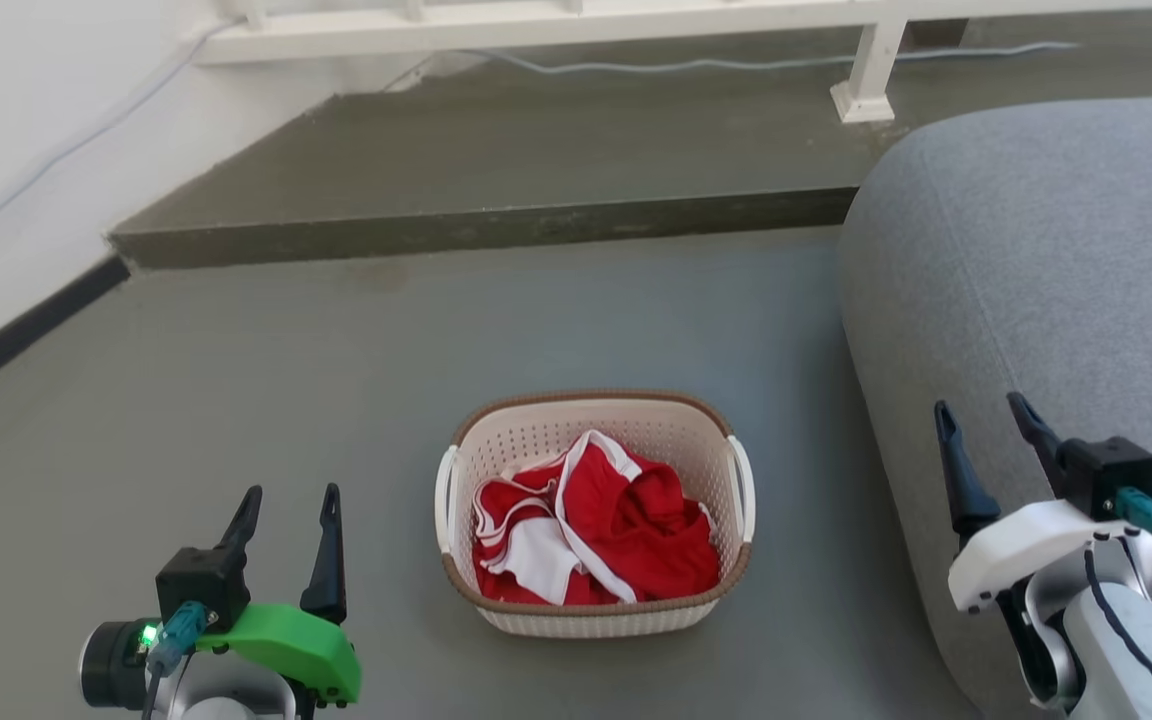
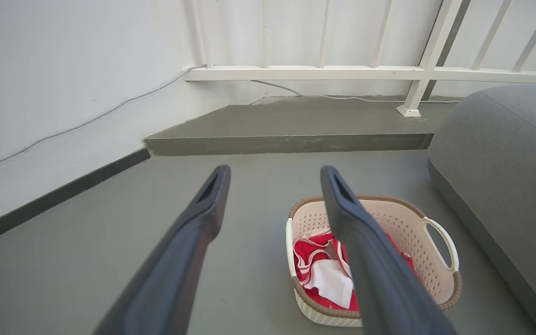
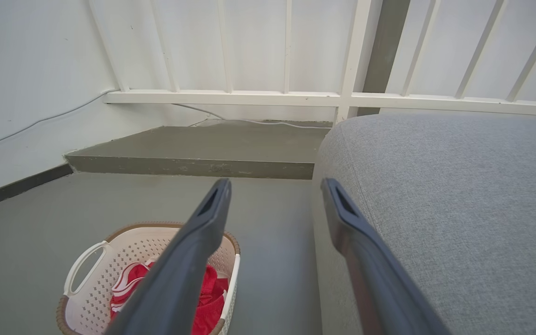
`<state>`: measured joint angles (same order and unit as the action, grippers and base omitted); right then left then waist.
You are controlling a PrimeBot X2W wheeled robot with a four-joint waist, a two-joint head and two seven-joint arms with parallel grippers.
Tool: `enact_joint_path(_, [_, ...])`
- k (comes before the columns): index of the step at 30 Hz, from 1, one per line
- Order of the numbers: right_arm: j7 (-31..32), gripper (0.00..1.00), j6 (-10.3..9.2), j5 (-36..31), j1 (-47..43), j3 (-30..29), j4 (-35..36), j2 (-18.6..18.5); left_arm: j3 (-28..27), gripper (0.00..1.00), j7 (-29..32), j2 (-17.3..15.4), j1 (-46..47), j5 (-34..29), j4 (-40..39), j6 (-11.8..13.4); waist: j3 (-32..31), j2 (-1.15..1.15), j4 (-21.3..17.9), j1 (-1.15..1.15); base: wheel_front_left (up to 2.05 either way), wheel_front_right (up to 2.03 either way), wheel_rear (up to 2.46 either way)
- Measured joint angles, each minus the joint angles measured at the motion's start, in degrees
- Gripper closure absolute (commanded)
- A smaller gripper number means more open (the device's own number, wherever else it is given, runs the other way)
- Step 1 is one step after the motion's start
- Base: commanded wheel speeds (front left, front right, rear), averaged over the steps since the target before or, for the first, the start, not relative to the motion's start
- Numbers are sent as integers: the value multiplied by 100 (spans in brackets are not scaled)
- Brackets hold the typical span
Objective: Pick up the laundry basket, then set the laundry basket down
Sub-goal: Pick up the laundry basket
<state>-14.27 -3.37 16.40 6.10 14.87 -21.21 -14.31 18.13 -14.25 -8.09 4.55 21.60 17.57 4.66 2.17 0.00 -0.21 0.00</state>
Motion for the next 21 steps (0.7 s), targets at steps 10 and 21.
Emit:
enact_joint_path(10, [-1,0,33,-2,332,-70,82,-5,16,0,2,21,383,-1,-165,0,634,0,46,0,0,0,0])
enact_joint_path(21, [-5,0,54,-14,736,-113,135,-9,23,0,2,101,840,-4,-196,-1,1417,0,86,0,0,0,0])
